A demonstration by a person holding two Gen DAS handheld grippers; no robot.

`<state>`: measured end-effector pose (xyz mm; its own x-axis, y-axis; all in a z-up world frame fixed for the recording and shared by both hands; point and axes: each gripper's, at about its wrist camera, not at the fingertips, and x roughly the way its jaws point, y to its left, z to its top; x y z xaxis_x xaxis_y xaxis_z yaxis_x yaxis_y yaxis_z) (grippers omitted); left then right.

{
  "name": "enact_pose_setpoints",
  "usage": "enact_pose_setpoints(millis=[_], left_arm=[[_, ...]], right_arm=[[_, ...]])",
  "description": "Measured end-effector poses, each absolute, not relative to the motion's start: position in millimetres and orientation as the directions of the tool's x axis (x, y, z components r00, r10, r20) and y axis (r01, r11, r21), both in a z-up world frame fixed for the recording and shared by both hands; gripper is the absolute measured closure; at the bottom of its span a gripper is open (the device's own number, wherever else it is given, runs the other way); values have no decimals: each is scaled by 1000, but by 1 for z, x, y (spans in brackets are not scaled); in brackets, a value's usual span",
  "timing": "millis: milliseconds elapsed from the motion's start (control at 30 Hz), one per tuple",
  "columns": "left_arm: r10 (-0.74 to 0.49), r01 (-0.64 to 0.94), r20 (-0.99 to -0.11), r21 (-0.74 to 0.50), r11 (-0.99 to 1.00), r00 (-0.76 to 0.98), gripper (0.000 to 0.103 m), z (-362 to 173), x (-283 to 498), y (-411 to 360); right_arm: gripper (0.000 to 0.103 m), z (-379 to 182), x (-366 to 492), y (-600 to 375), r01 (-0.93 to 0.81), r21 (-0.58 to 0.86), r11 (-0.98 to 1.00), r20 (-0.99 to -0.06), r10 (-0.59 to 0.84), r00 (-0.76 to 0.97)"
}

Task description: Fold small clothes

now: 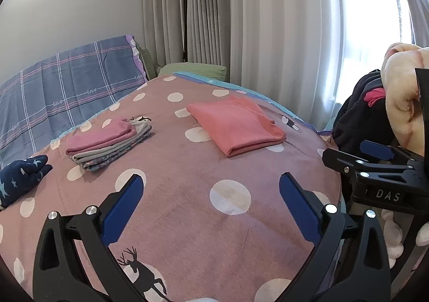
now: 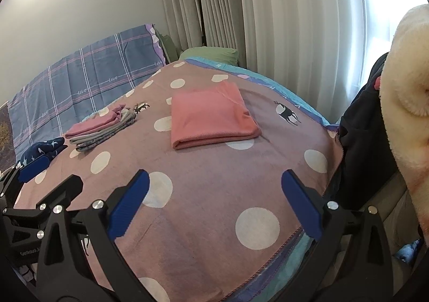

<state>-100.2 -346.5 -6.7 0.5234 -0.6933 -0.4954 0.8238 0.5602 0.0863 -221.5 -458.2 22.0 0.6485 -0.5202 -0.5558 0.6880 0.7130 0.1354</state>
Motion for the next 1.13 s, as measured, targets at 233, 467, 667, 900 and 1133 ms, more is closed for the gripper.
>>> enact_pose_setpoints(millis=[233, 467, 667, 900, 1133], left_arm=[[-696, 827, -493, 92, 555, 522, 1, -6, -102, -347], [-695, 828, -495, 97, 552, 522, 1, -5, -104, -347], [-697, 827, -492, 92, 555, 522, 1, -2, -105, -346], [-692, 824, -495, 92, 559, 525, 1, -2, -105, -344], [-692, 822, -495, 88, 562, 526, 1, -2, -105, -343]], right_arm=[[3, 24, -221, -457, 684, 135, 717, -553, -518, 652], [3, 24, -221, -456, 681, 133, 720, -551, -517, 655], [3, 24, -221, -456, 679, 132, 722, -551, -516, 656], [3, 24, -220, -455, 674, 133, 727, -549, -512, 660], [3, 24, -221, -455, 679, 132, 722, -551, -515, 656]])
